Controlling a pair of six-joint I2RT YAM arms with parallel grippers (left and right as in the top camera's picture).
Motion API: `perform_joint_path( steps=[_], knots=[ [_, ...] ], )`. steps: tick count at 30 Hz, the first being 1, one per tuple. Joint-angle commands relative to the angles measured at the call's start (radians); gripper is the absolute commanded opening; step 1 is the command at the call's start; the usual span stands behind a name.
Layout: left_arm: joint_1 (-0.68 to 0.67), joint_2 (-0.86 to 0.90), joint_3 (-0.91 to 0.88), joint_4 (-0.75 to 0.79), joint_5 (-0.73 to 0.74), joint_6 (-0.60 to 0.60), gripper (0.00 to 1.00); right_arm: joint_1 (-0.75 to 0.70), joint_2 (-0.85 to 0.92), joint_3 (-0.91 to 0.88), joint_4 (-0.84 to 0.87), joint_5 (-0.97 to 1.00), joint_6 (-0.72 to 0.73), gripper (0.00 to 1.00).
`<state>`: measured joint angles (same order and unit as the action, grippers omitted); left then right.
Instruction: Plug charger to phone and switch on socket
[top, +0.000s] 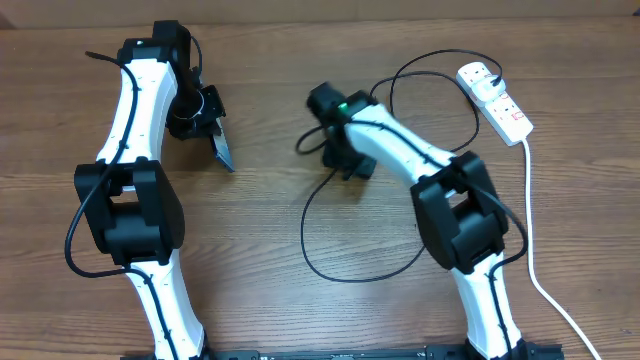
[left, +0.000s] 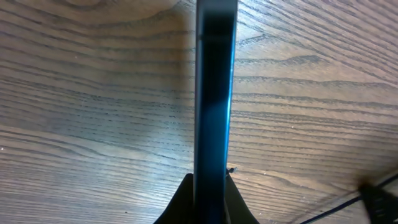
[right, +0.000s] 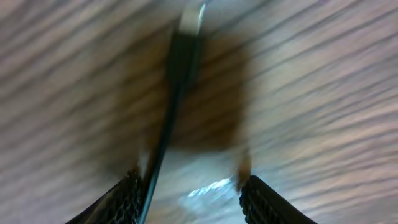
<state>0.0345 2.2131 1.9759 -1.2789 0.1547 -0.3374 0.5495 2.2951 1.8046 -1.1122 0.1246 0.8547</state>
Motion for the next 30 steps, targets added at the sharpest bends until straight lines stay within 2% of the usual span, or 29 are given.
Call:
perform_joint_path(
  steps=[1, 7, 11, 20, 30],
  knots=[
    [0.002, -0.006, 0.009, 0.002, 0.022, 0.016, 0.04, -0.050, 0.009, -0.006, 0.004, -0.014, 0.013, 0.52],
    [0.002, -0.006, 0.009, 0.001, 0.022, 0.024, 0.04, -0.074, 0.010, -0.010, 0.084, -0.014, 0.011, 0.51],
    [0.002, -0.006, 0.009, 0.000, 0.022, 0.024, 0.04, -0.074, 0.010, -0.011, 0.116, -0.013, 0.044, 0.41],
    [0.002, -0.006, 0.009, -0.003, 0.022, 0.027, 0.04, -0.074, 0.023, -0.027, 0.130, -0.003, 0.066, 0.27],
    [0.002, -0.006, 0.009, -0.004, 0.022, 0.027, 0.04, -0.074, 0.023, -0.039, 0.157, -0.003, 0.061, 0.19]
  ],
)
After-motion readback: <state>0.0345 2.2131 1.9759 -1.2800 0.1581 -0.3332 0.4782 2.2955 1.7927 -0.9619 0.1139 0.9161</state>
